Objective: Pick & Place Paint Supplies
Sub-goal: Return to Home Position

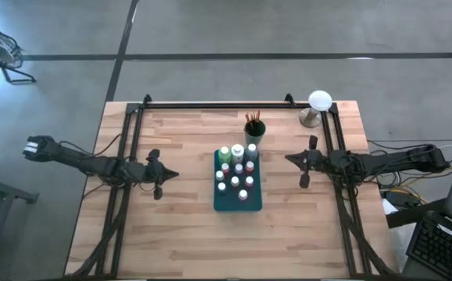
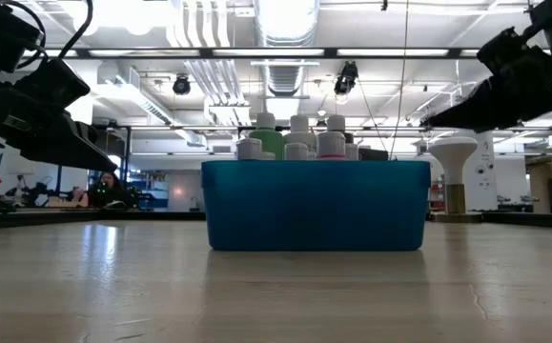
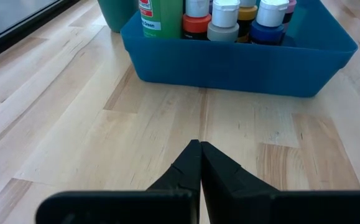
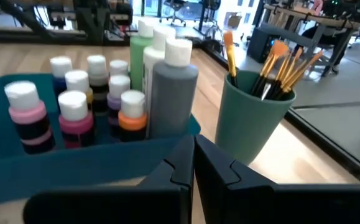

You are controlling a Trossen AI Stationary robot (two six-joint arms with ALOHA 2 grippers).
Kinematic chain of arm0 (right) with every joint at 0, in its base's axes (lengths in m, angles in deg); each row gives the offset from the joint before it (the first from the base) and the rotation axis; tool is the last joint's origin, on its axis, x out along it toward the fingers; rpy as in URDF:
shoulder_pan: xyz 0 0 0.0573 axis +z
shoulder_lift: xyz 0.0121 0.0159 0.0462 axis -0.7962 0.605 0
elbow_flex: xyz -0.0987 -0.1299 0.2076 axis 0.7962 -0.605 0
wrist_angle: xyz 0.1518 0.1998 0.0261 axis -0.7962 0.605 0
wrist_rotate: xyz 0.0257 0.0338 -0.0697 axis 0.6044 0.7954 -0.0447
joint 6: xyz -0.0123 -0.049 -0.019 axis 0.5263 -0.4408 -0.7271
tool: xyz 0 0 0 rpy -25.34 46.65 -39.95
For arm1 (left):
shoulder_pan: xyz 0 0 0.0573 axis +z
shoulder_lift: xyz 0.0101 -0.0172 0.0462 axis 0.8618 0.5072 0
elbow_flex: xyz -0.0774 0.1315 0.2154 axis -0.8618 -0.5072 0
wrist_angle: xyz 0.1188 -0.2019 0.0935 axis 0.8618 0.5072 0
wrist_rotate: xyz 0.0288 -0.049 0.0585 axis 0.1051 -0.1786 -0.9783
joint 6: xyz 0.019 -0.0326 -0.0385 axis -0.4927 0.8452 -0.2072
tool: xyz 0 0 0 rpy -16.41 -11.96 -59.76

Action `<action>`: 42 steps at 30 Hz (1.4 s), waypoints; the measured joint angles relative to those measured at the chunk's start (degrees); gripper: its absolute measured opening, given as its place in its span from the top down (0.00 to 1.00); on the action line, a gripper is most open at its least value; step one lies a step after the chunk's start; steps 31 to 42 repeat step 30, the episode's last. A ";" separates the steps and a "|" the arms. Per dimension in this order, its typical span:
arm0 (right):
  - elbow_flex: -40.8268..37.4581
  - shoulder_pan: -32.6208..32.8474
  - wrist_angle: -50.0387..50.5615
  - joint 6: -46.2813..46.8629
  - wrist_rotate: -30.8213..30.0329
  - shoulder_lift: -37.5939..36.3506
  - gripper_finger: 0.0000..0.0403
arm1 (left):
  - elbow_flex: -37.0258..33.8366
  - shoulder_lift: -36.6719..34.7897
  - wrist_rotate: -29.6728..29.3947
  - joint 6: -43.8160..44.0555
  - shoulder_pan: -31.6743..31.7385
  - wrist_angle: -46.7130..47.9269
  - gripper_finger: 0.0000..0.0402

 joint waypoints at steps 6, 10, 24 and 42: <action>-2.46 0.00 0.09 -0.01 -0.01 0.00 0.98 | 0.00 0.01 0.00 -0.02 -0.02 0.00 0.98; -3.26 0.00 0.61 -0.02 -0.01 0.04 0.98 | 0.00 0.00 0.00 0.00 0.00 0.00 0.98; -3.26 0.00 1.27 -0.02 -0.01 0.07 0.98 | 0.02 0.00 0.00 -0.02 -0.02 0.00 0.98; -3.26 0.00 1.27 -0.03 -0.01 0.07 0.98 | 0.02 0.01 0.00 -0.01 -0.01 0.00 0.98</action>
